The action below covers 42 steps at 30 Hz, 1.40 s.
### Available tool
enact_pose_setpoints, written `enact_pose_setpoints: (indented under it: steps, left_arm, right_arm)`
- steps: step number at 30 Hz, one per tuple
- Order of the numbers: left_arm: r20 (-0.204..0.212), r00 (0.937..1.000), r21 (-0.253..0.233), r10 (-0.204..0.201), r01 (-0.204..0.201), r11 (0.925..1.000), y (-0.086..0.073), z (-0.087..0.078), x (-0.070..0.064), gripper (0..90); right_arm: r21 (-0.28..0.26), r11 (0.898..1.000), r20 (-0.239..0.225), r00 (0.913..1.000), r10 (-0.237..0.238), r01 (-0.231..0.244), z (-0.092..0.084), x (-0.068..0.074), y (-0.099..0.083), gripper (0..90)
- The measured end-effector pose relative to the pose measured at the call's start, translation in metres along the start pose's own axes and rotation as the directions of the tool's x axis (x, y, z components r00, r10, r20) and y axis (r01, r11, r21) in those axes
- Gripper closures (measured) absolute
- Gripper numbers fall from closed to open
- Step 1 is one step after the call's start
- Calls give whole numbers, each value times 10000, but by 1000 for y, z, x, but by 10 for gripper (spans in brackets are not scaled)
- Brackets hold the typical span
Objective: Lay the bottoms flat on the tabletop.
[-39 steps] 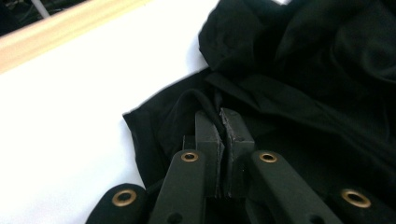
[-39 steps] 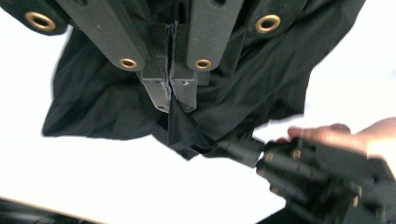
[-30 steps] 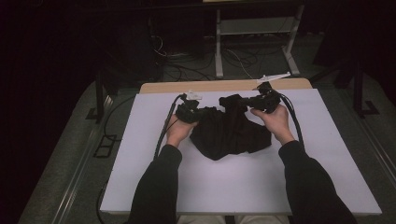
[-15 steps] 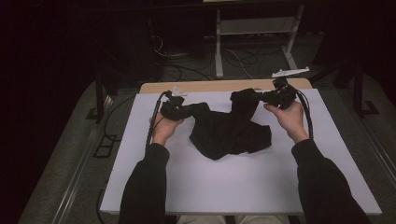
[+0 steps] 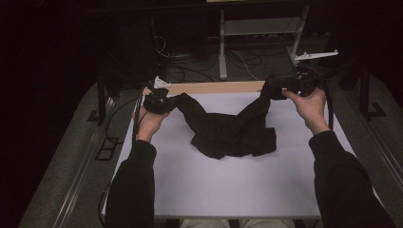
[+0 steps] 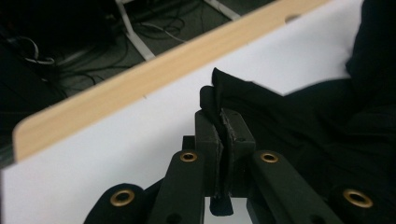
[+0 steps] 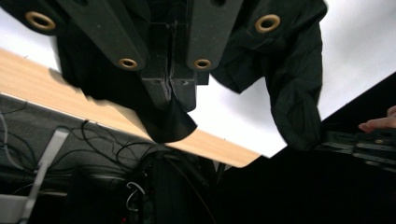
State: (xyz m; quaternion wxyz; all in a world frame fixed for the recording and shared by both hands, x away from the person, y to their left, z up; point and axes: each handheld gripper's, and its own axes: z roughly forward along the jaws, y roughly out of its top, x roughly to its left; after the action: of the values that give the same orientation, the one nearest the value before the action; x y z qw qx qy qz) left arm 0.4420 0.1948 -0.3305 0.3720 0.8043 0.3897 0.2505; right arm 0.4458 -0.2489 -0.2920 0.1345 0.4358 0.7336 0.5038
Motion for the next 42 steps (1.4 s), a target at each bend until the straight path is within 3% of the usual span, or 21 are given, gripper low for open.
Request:
enact_pose_setpoints:
  steps: [5,10,14,18,26,36,40,42]
  left_arm:
    - [-197,9998,-334,68,-74,9994,16,-17,8,853]
    - [-141,9999,-443,4,-11,9990,18,-22,8,852]
    - [198,9997,-633,-141,153,9979,11,-25,6,852]
    - [312,9995,-510,-11,27,9987,2,-27,3,848]
    - [364,9992,-303,-179,190,9994,-12,-24,0,844]
    - [651,9975,-12,-285,286,9996,-31,-16,-8,841]
    - [1055,9933,-85,-481,492,9988,-45,-15,-12,842]
    - [1548,9873,-52,-349,361,9993,-56,-15,-21,842]
  right_arm:
    - [-70,10000,124,9999,-59,60,-3,4,16,874]
    - [-179,9998,-36,10000,-67,67,-5,7,21,874]
    - [-50,9999,-77,9999,-95,95,-7,9,16,873]
    - [147,9999,-128,9999,-77,78,-12,7,0,872]
    - [327,9992,-128,9996,247,-243,-17,-5,-20,871]
    - [640,9960,-399,9971,650,-623,-4,-10,-50,871]
    - [790,9909,-921,9889,1163,-1092,4,-9,-72,871]
    - [991,9885,-1196,9848,1260,-1144,6,-4,-86,871]
